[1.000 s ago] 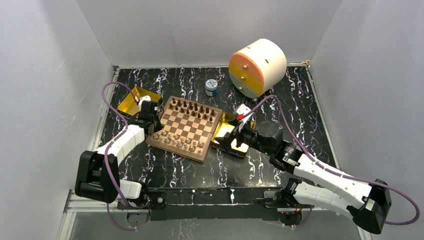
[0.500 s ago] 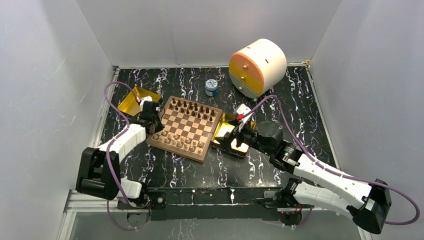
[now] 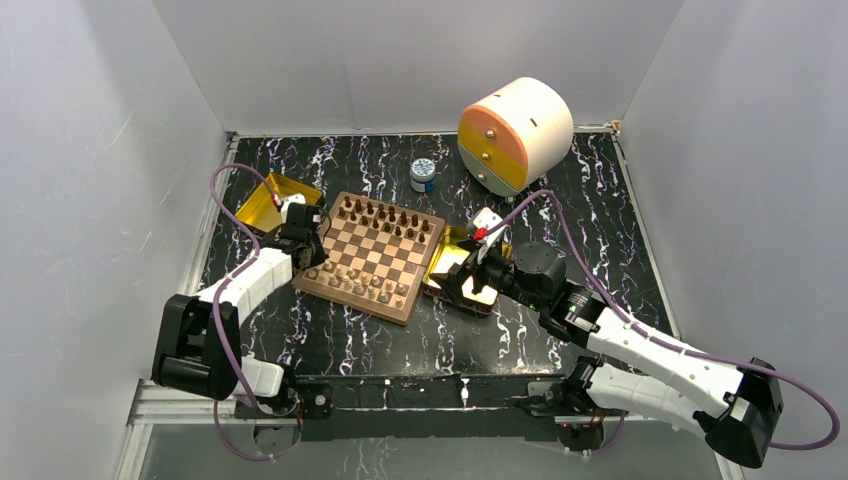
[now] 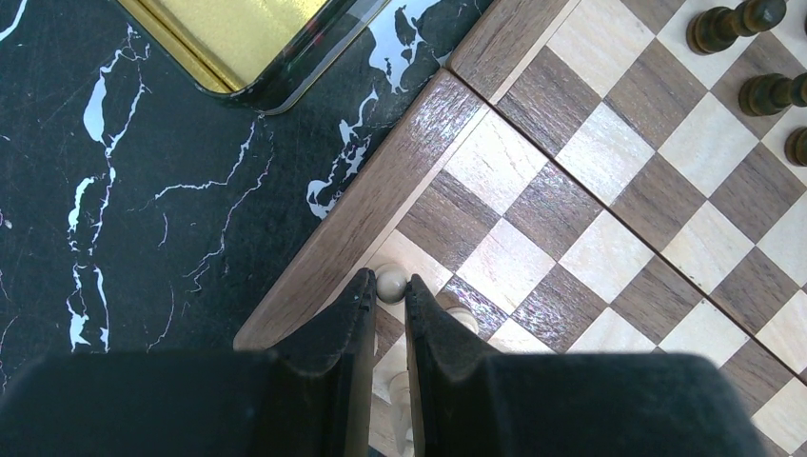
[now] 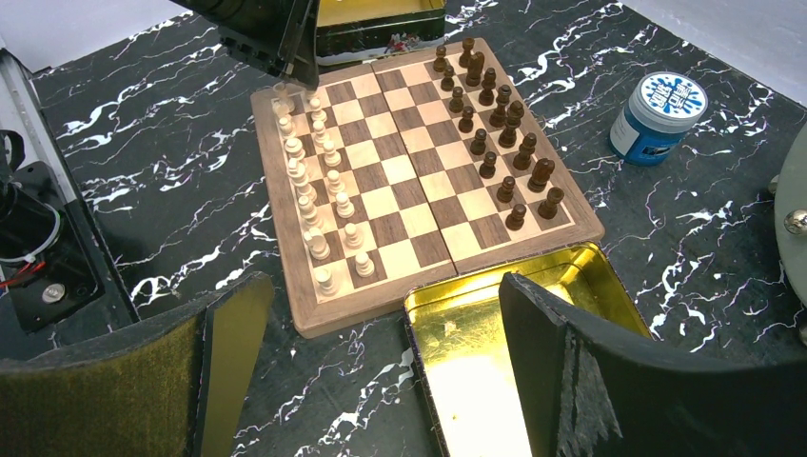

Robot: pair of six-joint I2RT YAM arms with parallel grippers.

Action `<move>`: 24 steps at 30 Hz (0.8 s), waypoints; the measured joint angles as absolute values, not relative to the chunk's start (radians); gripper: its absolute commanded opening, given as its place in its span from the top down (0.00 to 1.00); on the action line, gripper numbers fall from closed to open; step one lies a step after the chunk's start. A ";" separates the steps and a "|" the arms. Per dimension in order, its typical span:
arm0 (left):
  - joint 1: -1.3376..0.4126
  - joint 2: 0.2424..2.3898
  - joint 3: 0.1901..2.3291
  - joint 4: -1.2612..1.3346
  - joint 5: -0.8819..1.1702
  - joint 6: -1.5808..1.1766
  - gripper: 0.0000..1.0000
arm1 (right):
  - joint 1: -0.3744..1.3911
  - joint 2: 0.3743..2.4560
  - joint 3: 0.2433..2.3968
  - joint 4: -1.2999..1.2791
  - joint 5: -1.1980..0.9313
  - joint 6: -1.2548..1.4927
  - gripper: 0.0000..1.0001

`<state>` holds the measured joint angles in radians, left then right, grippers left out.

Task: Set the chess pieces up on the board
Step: Place the chess piece on the chessboard.

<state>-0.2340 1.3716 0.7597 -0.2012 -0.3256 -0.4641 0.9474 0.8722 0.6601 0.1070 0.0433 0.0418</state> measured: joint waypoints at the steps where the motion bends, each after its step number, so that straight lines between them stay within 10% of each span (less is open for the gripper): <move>1: -0.234 1.372 0.760 -0.203 -0.326 -0.464 0.87 | 0.947 0.872 0.660 0.107 0.043 0.042 0.01; 24: -0.246 1.372 0.768 -0.224 -0.326 -0.461 0.75 | 0.947 0.872 0.660 0.107 0.046 0.048 0.01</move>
<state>-0.2462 1.3716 0.7681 -0.2241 -0.3256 -0.4606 0.9474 0.8722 0.6601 0.1070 0.0456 0.0483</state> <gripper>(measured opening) 0.243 0.985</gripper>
